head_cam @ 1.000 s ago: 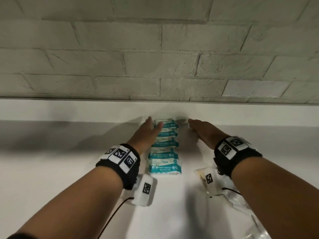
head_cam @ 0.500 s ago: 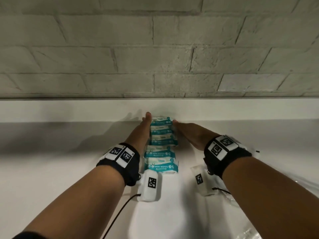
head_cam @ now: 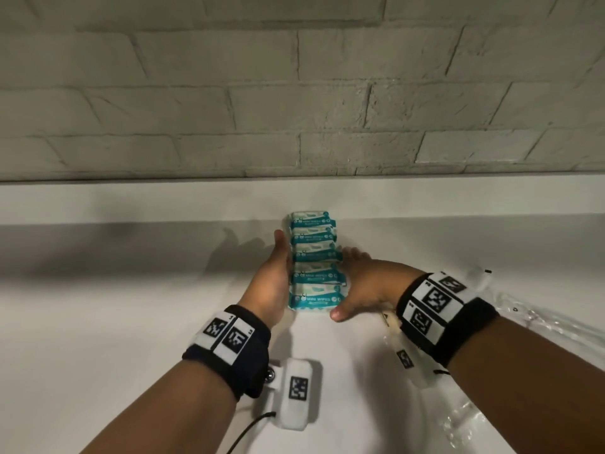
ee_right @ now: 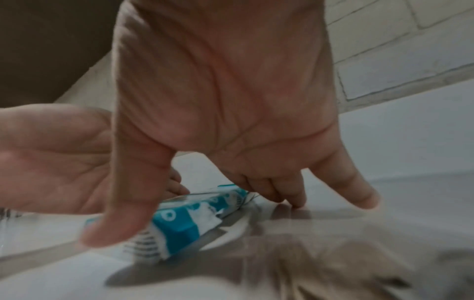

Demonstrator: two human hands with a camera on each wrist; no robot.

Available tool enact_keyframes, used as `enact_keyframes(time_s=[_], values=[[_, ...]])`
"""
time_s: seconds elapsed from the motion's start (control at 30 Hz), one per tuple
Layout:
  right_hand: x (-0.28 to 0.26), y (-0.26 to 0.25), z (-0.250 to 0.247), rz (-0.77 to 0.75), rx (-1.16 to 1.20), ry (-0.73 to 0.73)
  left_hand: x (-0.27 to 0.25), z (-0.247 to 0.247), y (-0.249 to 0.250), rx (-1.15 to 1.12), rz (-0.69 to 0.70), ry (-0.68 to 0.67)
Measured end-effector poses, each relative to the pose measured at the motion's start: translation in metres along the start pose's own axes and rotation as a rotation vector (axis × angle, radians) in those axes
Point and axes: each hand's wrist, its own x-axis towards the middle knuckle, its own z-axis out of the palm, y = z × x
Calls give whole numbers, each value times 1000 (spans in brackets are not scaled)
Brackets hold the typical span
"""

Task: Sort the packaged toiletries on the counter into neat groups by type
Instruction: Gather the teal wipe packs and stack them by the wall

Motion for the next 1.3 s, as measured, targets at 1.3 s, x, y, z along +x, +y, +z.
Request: enact_keyframes(time_s=[1.3], values=[[40, 4, -20, 110, 477, -31, 60, -23, -6, 170, -92, 92]])
